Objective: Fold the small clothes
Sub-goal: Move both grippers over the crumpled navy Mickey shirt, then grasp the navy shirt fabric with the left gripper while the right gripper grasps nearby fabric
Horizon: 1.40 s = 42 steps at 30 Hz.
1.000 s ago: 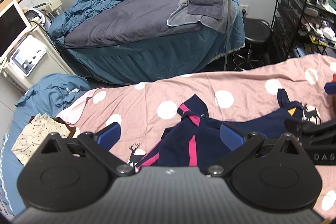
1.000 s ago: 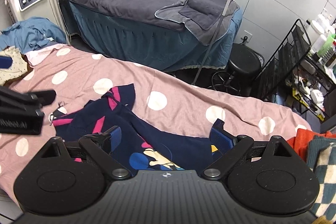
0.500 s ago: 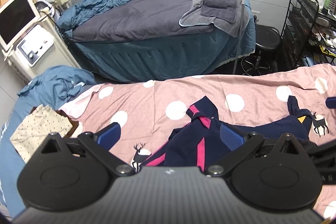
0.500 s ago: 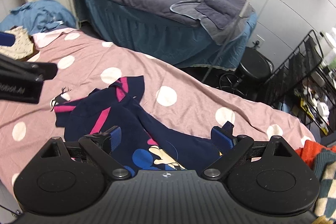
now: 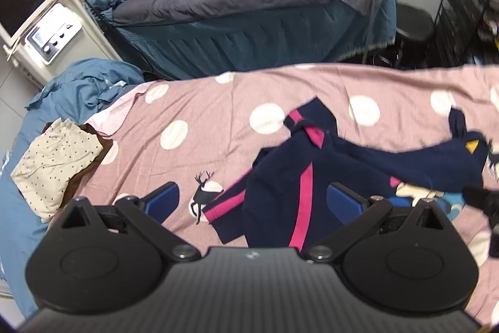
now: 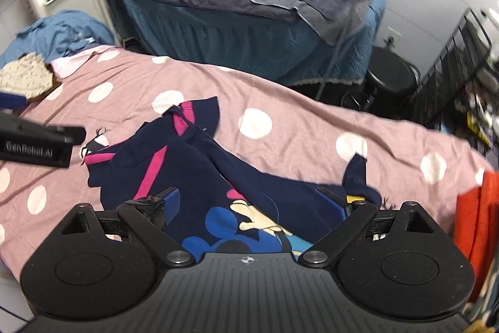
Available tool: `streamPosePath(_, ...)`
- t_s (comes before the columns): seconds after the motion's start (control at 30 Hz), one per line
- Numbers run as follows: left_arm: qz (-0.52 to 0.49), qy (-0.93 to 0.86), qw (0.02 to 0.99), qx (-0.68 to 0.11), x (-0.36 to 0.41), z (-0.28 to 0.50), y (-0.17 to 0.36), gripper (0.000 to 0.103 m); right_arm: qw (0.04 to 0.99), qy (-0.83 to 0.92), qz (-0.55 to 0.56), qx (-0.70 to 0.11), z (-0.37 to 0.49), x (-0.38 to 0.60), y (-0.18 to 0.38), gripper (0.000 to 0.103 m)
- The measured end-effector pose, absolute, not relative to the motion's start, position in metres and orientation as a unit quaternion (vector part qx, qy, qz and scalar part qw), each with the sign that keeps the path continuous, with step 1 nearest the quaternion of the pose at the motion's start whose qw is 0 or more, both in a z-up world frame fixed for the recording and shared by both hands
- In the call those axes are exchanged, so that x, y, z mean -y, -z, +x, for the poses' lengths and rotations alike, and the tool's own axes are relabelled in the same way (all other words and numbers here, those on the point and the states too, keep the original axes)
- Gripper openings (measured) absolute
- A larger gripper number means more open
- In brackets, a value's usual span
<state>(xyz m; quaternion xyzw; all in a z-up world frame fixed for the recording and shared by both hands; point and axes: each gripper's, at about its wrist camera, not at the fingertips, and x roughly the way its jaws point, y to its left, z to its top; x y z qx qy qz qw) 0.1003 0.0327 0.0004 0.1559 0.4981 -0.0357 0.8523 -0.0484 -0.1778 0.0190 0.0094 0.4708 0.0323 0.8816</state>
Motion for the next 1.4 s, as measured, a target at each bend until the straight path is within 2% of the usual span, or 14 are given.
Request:
streamPosePath(0.5,0.163,0.077,0.841,-0.511,-0.016,0.102,0.034,0.103,0.877,0.012,-0.005,-0.480,-0.060,0.184,0.019,0.103)
streamPosePath(0.9,0.171,0.102,0.825,-0.529,-0.023,0.114,0.086,0.103,0.872,-0.003,-0.005,-0.489,-0.051,0.190,0.051,0.103)
streamPosePath(1.0,0.171,0.125,0.841,-0.498,-0.036,0.110,0.105,0.096,0.872,-0.015,-0.011,-0.489,-0.051,0.188,0.065,0.103)
streamPosePath(1.03,0.170,0.129,0.842,-0.495,-0.045,0.109,0.114,0.087,0.869,-0.023,-0.015,-0.493,-0.051,0.187,0.071,0.103)
streamPosePath(1.07,0.164,0.128,0.837,-0.507,-0.057,0.110,0.126,0.066,0.867,-0.033,-0.019,-0.497,-0.052,0.186,0.076,0.103)
streamPosePath(1.1,0.155,0.120,0.829,-0.524,-0.069,0.113,0.137,0.053,0.866,-0.047,-0.025,-0.497,-0.053,0.185,0.081,0.103)
streamPosePath(1.13,0.140,0.113,0.822,-0.540,-0.082,0.117,0.147,0.030,0.866,-0.060,-0.033,-0.495,-0.053,0.184,0.085,0.103)
streamPosePath(1.17,0.117,0.108,0.820,-0.549,-0.096,0.121,0.155,0.025,0.868,-0.068,-0.038,-0.491,-0.051,0.183,0.088,0.103)
streamPosePath(1.3,0.071,0.092,0.833,-0.541,-0.126,0.144,0.167,0.025,0.873,-0.096,-0.046,-0.476,-0.021,0.172,0.104,0.103)
streamPosePath(1.33,0.075,0.100,0.835,-0.537,-0.125,0.151,0.168,0.030,0.873,-0.106,-0.048,-0.473,-0.009,0.165,0.108,0.103)
streamPosePath(1.4,0.083,0.115,0.831,-0.539,-0.119,0.163,0.171,0.048,0.875,-0.127,-0.044,-0.465,0.016,0.148,0.114,0.103)
